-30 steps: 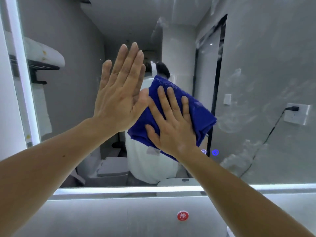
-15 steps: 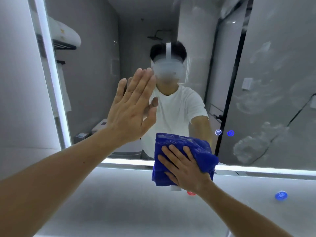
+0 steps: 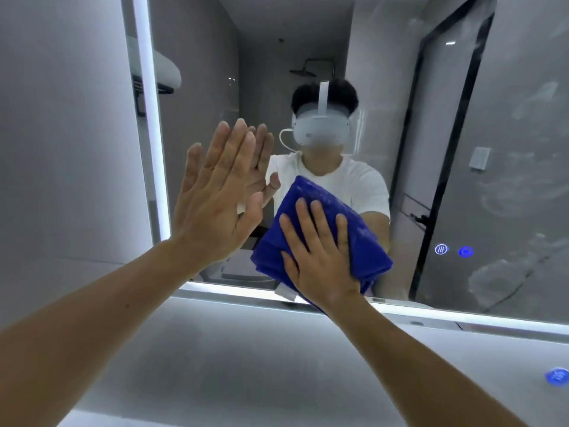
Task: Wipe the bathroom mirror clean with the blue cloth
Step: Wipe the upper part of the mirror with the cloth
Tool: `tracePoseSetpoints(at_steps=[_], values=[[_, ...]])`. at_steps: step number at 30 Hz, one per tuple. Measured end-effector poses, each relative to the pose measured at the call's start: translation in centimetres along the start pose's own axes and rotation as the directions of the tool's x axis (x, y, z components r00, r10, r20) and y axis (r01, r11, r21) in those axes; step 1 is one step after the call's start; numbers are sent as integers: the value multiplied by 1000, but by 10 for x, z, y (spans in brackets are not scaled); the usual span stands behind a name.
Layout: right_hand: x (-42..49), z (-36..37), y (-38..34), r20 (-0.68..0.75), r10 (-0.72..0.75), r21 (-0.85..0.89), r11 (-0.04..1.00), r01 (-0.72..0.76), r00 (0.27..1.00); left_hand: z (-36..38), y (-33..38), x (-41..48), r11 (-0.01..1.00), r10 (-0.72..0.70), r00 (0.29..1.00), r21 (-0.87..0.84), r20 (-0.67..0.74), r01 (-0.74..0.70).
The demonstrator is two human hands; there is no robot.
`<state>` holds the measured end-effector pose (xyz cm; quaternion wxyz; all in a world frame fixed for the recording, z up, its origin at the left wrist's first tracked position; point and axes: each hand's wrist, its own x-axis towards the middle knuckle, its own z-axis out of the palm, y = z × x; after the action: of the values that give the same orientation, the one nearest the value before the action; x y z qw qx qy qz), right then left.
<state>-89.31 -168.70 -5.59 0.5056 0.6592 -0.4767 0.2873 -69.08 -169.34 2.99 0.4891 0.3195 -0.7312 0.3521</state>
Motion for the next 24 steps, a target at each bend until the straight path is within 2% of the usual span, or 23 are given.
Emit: tracePoseSetpoints(at_steps=[2,5,7,9,13,18,24], values=[[-39,11,-4,61,-155,-31,987,157,986,-1,3,0,1000,7,1000,-20,8,-7],[-93,20,17,171,-358,-86,923,376,918,-3,8,1,1000,17,999,-26,29,-17],[-110,18,44,206,-434,-116,879,463,877,-3,13,7,999,39,998,-25,39,-38],[-111,12,70,182,-500,-113,844,524,846,-2,21,16,999,41,998,-32,42,-40],[-106,1,92,190,-532,-91,827,554,825,2,52,36,996,36,999,-83,28,-33],[-113,0,98,182,-525,-94,832,547,831,-1,78,46,988,118,992,-109,35,-114],[-142,-16,151,225,-439,-119,874,472,870,3,98,57,989,105,992,-116,66,-97]])
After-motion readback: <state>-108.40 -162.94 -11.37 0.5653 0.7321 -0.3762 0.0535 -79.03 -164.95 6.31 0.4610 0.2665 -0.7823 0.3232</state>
